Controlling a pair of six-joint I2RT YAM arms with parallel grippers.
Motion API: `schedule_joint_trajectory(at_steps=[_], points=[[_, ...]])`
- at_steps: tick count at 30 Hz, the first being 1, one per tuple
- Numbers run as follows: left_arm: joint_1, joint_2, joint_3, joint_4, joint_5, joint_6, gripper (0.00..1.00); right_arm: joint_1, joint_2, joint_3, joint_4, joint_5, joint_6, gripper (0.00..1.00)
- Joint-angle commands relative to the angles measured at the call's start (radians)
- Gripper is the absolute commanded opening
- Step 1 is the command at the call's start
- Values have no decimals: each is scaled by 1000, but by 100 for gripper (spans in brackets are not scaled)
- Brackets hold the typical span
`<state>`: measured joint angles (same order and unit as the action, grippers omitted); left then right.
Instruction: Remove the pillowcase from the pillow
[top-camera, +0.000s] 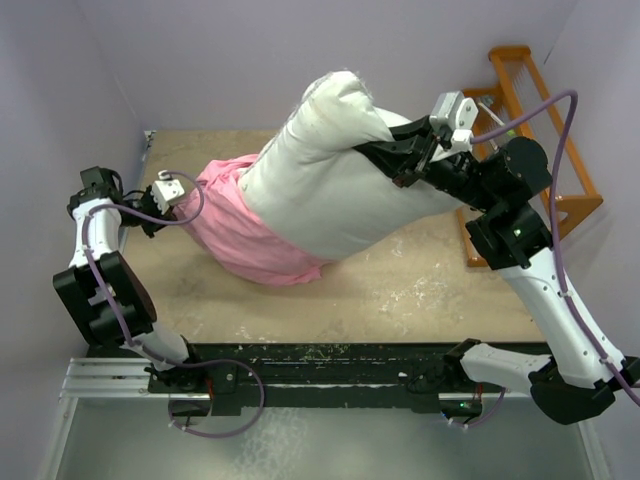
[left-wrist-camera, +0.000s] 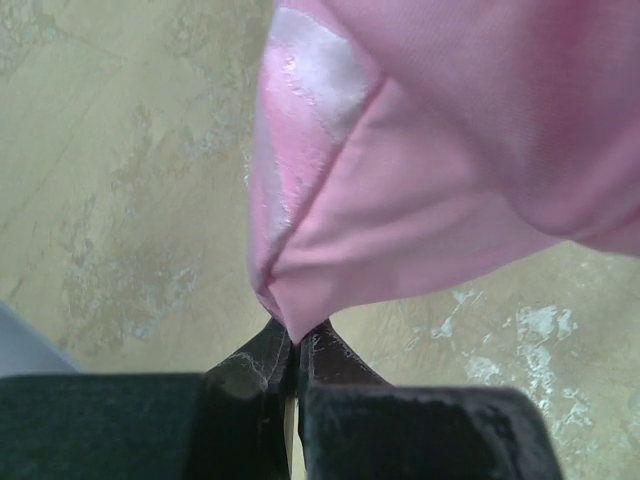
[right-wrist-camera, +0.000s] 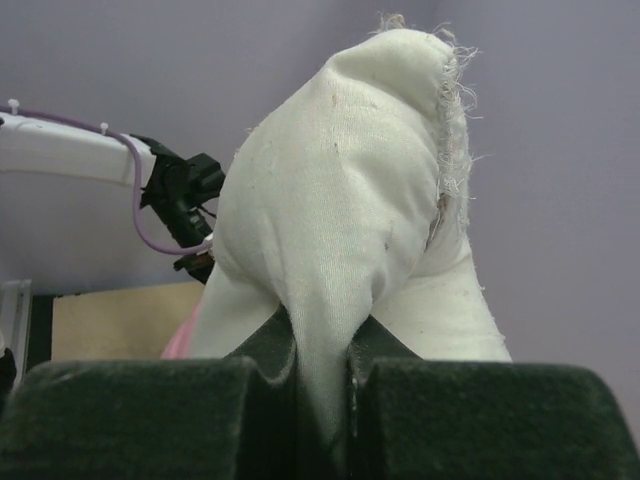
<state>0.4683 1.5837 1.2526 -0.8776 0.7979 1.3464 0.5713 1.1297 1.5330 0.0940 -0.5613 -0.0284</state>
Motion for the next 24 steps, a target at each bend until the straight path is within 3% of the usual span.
schedule_joint_trajectory(at_steps=[1, 4, 12, 24], points=[[0, -65, 21, -38, 141, -26, 0, -10, -54, 47, 219, 79, 31, 0], [0, -66, 1, 43, 67, -104, 0, -15, -56, 53, 247, 144, 35, 0], [17, 4, -132, 513, -424, -305, 0, -24, -59, 163, 367, 358, 11, 0], [127, 136, -178, 805, -648, -294, 0, -24, -99, 275, 451, 682, -174, 0]])
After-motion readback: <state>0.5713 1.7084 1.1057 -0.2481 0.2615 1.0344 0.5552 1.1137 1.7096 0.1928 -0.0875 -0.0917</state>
